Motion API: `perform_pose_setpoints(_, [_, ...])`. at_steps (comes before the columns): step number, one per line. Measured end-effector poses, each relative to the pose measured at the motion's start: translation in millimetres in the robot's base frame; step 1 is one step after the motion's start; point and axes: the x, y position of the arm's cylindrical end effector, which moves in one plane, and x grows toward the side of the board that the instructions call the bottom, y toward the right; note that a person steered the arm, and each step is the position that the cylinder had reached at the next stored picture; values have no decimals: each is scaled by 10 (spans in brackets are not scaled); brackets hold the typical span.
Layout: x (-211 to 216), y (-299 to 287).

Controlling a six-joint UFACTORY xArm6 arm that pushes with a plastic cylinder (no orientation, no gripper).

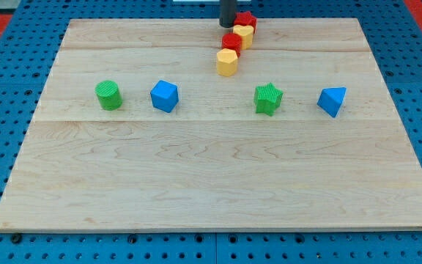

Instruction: Adjust the yellow blocks and red blocks in a vertical line

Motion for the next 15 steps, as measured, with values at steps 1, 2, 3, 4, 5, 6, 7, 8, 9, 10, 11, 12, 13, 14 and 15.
perform_pose_setpoints(1, [141,-234])
perform_pose_setpoints(2, [355,-313])
perform_pose_setpoints(3, [588,-291])
perform_pose_setpoints(4, [710,-288])
perform_pose_setpoints(5, [759,-282])
perform_pose_setpoints(6, [861,-238])
perform_pose_setpoints(7, [928,-121])
perform_pose_setpoints(8, [928,-132])
perform_pose_setpoints(9, [1090,-486])
perform_pose_setpoints(10, [1508,-356])
perform_pose_setpoints(11, [1606,-56])
perform_pose_setpoints(12, [1549,84])
perform_pose_setpoints(13, [1531,243])
perform_pose_setpoints(14, [1525,255])
perform_pose_setpoints(15, [1473,255])
